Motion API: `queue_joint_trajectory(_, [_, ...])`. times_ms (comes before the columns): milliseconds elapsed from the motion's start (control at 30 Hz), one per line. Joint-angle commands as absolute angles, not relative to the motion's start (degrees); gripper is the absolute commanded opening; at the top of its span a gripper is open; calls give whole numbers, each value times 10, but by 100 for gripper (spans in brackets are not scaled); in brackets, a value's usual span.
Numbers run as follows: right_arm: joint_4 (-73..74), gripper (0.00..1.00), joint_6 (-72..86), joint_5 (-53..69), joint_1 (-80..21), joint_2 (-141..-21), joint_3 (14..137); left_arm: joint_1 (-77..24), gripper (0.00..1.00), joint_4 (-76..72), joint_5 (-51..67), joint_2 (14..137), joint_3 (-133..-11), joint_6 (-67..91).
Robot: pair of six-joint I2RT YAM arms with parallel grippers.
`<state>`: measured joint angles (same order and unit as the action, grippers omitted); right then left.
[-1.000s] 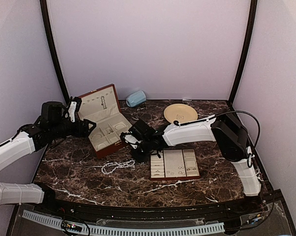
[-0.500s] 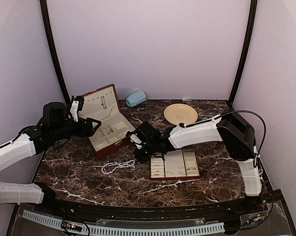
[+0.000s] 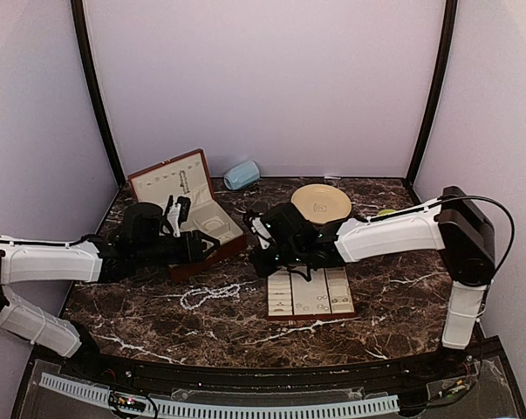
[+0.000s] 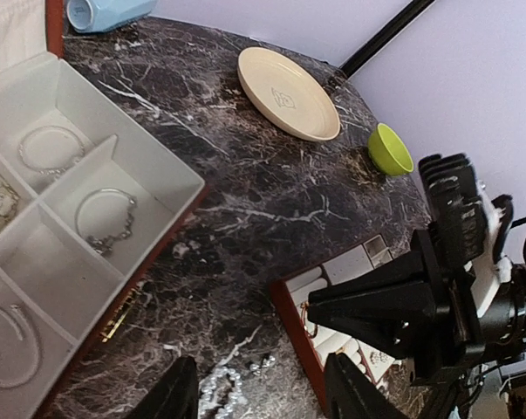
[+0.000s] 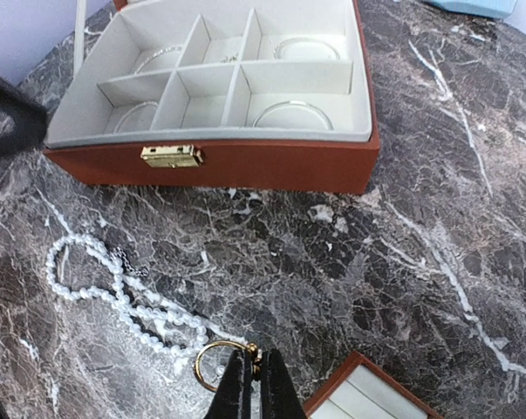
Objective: Organize the mixed jewelry
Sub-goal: Pick up the ring from the center of the board, then pass from the right arm to the left
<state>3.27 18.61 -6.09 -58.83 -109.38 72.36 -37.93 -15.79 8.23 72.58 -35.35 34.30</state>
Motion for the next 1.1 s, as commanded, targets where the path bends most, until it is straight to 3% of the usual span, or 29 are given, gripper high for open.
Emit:
queue_joint_trajectory(0, [-19,0,205,-71,-586,-1061,711,-402,50,-226,108,758,-358,397])
queue_joint_trajectory(567, [-46,0,193,-66,-587,-1041,702,-431,53,-309,188,862,-383,461])
queue_joint_trajectory(667, [-51,0,193,-60,-587,-1041,699,-431,41,-319,197,873,-389,461])
queue_joint_trajectory(1067, [-80,0,184,-42,-592,-1028,678,-431,24,-332,194,882,-390,463])
